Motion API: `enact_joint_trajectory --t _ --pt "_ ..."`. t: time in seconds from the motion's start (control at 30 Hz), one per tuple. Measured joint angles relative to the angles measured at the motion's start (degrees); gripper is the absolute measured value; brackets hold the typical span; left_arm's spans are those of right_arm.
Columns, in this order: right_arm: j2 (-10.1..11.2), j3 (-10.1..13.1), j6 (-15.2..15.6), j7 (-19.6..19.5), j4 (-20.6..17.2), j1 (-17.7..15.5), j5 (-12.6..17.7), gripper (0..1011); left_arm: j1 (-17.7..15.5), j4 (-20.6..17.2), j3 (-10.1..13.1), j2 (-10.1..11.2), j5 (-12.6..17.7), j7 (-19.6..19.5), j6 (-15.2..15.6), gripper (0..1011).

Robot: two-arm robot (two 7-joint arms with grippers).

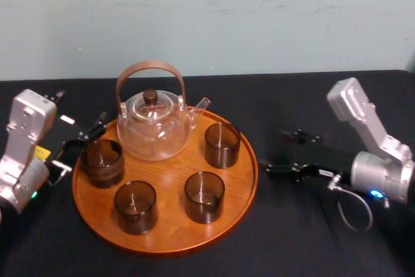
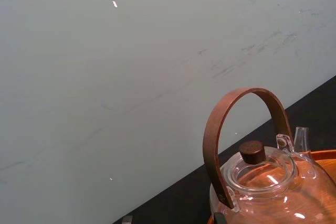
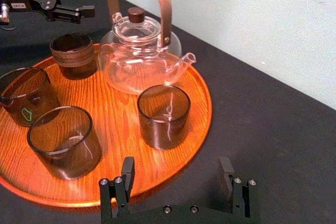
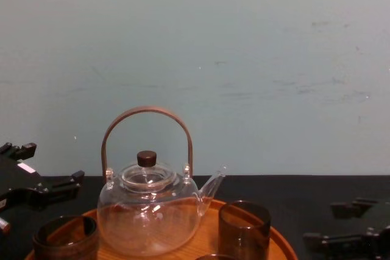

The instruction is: Pick up the glass from the table and place it on the tray.

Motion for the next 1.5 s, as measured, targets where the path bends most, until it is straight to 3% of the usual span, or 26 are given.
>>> enact_joint_trajectory --t 0.13,0.37,0.8,1.07,1.5 --pt "1.71 2.02 -0.66 -1.43 -2.09 -2.44 1.09 1003 0.0 0.0 0.0 0.0 0.0 0.0 0.0 1001" --pt "1.54 5.3 -2.95 -5.87 -3.63 -5.53 1.72 1003 0.0 0.0 0.0 0.0 0.0 0.0 0.0 1001" --pt "-3.92 12.17 -8.03 -17.36 -5.14 -11.68 0.16 1002 0.0 0.0 0.0 0.0 0.0 0.0 0.0 1001" --pt "-6.44 13.7 -9.91 -19.7 -4.13 -12.41 -1.39 1003 0.0 0.0 0.0 0.0 0.0 0.0 0.0 1001" --pt "-8.89 14.63 -11.13 -19.49 -2.9 -11.9 -3.75 1003 0.0 0.0 0.0 0.0 0.0 0.0 0.0 1001"
